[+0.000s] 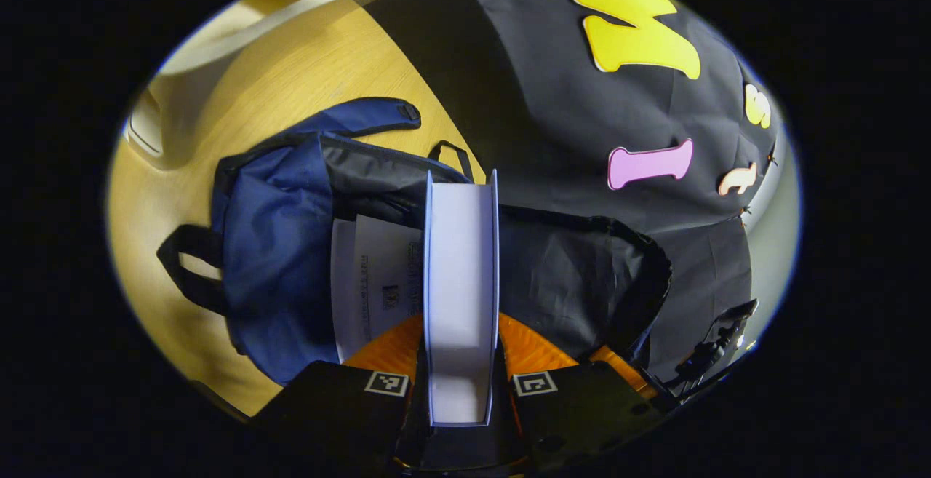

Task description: Open the schoolbag, grab two books from the bookshelf and put them into the schoolbag.

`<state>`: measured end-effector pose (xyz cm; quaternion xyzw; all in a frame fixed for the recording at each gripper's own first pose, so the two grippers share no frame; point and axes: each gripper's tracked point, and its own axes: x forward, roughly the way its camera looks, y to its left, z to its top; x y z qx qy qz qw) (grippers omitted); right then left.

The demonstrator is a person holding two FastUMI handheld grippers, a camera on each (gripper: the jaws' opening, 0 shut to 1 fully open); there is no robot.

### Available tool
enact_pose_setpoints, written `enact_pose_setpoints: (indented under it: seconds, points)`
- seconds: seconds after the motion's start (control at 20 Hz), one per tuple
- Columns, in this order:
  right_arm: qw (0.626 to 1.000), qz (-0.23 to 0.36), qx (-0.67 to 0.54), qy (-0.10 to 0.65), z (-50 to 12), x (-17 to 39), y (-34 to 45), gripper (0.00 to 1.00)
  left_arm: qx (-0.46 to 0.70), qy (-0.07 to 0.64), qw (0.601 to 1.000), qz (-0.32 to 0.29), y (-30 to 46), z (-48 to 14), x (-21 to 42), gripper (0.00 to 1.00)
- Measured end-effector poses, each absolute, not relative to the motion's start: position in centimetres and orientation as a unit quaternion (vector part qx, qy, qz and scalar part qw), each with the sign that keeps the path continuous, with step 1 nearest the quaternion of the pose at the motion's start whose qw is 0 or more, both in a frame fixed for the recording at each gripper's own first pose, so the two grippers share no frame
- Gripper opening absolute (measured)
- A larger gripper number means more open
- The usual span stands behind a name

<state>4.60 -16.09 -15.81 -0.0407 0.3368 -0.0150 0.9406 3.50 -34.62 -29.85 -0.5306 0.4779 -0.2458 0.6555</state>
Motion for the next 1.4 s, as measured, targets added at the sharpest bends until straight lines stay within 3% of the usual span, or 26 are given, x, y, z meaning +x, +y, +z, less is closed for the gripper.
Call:
enact_pose_setpoints:
  seconds: [0.3,0.35,0.4,0.6,0.75,0.8,0.85,0.9,0.95,1.0,1.05,1.15,1.2,1.25,1.4]
  points:
    - [0.941,-0.010,-0.048,0.336,-15.6,5.0,-15.6,0.00,-0.543,0.480,0.635,-0.268,-37.7,-31.4,4.4,0.38]
    - [0.941,-0.010,-0.049,0.336,-15.6,5.0,-15.6,0.00,-0.546,0.480,0.631,-0.272,-38.1,-31.7,4.4,0.33]
    - [0.940,-0.009,-0.050,0.337,-15.6,5.0,-15.6,0.00,-0.550,0.480,0.627,-0.272,-38.4,-32.0,4.5,0.38]
    - [0.940,-0.009,-0.050,0.337,-15.6,5.2,-15.4,0.00,-0.548,0.478,0.631,-0.272,-38.7,-32.5,4.9,0.41]
    - [0.939,-0.008,-0.049,0.340,-15.9,5.3,-15.3,0.00,-0.529,0.497,0.635,-0.264,-38.8,-33.5,4.6,0.48]
    - [0.939,-0.006,-0.048,0.341,-15.9,5.3,-15.2,0.00,-0.522,0.509,0.632,-0.263,-38.8,-33.7,4.5,0.65]
    - [0.939,-0.006,-0.048,0.341,-16.0,5.3,-15.1,0.00,-0.505,0.528,0.634,-0.254,-38.5,-34.1,4.1,0.54]
    - [0.938,-0.005,-0.047,0.342,-16.1,5.3,-15.1,0.00,-0.486,0.544,0.639,-0.244,-38.3,-34.8,3.9,0.55]
    - [0.938,-0.004,-0.046,0.343,-16.1,5.3,-15.1,0.03,-0.466,0.560,0.644,-0.234,-37.8,-35.3,3.6,0.61]
    - [0.938,-0.005,-0.046,0.343,-16.2,5.4,-15.0,0.00,-0.448,0.575,0.647,-0.222,-37.3,-35.7,3.3,0.77]
    - [0.938,-0.004,-0.045,0.343,-16.2,5.4,-15.0,0.00,-0.429,0.591,0.652,-0.206,-36.6,-36.1,2.9,0.66]
    - [0.938,-0.004,-0.045,0.343,-16.4,5.4,-14.9,0.00,-0.399,0.616,0.654,-0.181,-35.1,-36.4,2.3,0.67]
    - [0.938,-0.003,-0.043,0.343,-16.3,5.3,-14.7,0.00,-0.400,0.618,0.652,-0.182,-35.0,-35.6,2.1,0.80]
    - [0.938,-0.003,-0.042,0.343,-16.4,5.4,-14.6,0.00,-0.394,0.619,0.655,-0.180,-34.2,-35.0,1.9,0.67]
    - [0.939,-0.002,-0.039,0.342,-16.5,5.4,-14.3,0.00,-0.369,0.614,0.675,-0.175,-32.5,-33.3,1.3,0.67]
